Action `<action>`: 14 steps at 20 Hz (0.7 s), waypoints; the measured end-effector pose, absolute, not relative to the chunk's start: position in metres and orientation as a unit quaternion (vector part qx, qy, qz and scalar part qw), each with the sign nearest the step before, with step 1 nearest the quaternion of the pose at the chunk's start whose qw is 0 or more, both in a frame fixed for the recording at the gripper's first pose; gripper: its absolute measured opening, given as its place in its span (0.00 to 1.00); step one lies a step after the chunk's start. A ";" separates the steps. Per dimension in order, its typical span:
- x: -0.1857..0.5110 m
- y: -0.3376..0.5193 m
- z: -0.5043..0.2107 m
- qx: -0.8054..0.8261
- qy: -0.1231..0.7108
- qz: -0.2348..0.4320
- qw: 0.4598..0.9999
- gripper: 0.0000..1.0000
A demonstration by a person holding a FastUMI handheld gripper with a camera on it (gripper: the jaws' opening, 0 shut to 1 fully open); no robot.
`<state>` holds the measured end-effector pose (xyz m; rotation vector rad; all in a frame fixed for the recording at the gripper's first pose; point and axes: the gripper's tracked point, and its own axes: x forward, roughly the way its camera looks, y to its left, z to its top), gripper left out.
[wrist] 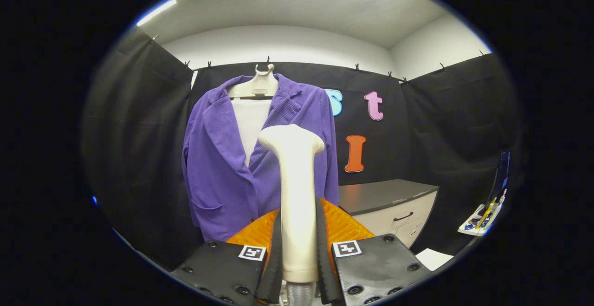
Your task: Iron the clothes twice with a garment steamer, once on the left side and once on the right side.
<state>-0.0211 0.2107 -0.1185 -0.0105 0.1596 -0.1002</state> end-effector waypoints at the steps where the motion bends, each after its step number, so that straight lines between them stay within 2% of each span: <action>1: -0.021 0.205 -0.117 -0.009 0.078 -0.056 0.995 0.39; 14: -0.027 0.187 -0.104 0.001 0.071 -0.065 0.995 0.39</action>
